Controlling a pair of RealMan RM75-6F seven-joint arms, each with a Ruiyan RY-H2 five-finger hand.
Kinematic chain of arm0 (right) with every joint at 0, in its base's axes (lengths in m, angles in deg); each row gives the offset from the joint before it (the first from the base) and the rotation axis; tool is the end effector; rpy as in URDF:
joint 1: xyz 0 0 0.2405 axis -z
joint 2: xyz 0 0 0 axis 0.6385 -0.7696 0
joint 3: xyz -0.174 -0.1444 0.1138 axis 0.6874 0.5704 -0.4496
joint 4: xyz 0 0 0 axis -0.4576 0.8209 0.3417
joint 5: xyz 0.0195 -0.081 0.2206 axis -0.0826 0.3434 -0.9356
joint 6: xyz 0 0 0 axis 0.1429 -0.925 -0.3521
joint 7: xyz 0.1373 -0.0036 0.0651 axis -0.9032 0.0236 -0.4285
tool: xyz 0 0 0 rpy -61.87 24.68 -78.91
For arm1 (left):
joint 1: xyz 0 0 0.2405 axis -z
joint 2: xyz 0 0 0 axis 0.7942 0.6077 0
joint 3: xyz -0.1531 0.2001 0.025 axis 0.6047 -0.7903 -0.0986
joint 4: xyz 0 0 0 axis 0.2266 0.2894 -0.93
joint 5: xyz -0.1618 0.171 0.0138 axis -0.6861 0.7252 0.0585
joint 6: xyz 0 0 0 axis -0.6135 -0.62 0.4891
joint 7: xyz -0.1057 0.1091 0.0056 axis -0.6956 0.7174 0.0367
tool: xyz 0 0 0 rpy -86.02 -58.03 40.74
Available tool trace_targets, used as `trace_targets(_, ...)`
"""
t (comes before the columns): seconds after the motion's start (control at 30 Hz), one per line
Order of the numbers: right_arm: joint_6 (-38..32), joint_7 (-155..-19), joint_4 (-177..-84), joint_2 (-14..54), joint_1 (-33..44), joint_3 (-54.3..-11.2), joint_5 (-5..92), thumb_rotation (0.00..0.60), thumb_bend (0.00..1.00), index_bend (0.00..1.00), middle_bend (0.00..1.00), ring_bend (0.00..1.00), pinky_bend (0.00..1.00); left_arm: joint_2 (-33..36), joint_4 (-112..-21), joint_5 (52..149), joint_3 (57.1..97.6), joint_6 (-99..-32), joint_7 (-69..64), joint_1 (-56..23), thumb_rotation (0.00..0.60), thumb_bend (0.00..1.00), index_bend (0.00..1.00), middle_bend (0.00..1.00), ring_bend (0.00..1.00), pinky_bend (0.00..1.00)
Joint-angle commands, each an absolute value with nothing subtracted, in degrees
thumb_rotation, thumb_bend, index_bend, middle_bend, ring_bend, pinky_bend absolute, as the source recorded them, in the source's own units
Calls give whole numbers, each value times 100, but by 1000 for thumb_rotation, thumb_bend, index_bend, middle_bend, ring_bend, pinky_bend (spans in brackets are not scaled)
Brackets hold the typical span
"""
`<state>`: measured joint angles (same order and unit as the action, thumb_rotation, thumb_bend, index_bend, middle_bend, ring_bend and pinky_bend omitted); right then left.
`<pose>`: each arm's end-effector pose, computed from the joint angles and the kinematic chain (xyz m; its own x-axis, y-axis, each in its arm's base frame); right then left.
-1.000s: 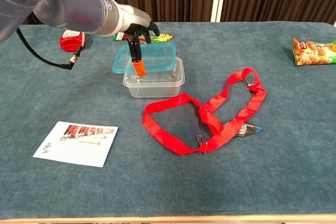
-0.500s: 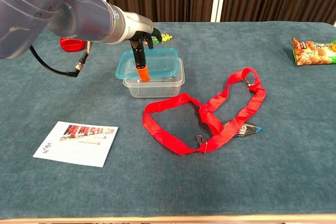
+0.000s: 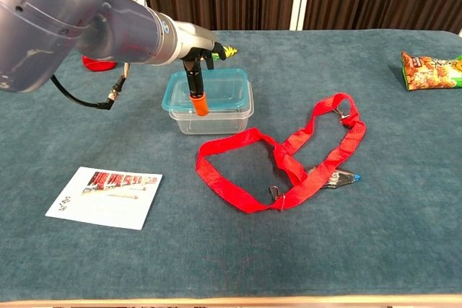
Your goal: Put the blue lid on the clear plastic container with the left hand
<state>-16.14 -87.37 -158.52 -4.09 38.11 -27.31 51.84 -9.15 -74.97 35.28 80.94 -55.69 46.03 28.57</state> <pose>-0.3367 -0.1720 0.1404 0.2160 -0.1132 0.9698 -0.9273 0.2873 0.2401 -0.0097 0.4080 -0.0826 0.5164 0.4819 0.7079 0.8510 -0.1963 -0.4871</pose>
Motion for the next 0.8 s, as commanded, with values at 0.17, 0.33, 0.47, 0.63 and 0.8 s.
trace_targets(0.17,-1612,-8742,-15855,-408,3812,-2735,5170,600,393,56,38,23,0,-963,-7480,3517,8153,-5615,4749,2822,600,222,39,450,31,0)
trace_targets(0.33,-1622,-8733,-15865,-408,3816,-2743,5148,600,393,56,38,23,0,-1020,-7428,3522,8201,-5590,4806,2777,600,222,39,450,31,0)
trace_targets(0.47,-1613,-8735,-15873,-415,3815,-2741,5145,600,393,56,38,23,0,-1046,-7414,3526,8236,-5599,4873,2763,600,222,39,449,31,0)
trace_targets(0.63,-1616,-8741,-15871,-415,3817,-2741,5150,600,393,56,38,23,0,-1089,-7392,3546,8273,-5637,4937,2735,600,222,39,449,31,0)
trace_targets(0.8,-1614,-8744,-15869,-415,3817,-2741,5148,600,393,56,38,23,0,-1134,-7331,3561,8301,-5643,4978,2702,600,222,39,448,31,0)
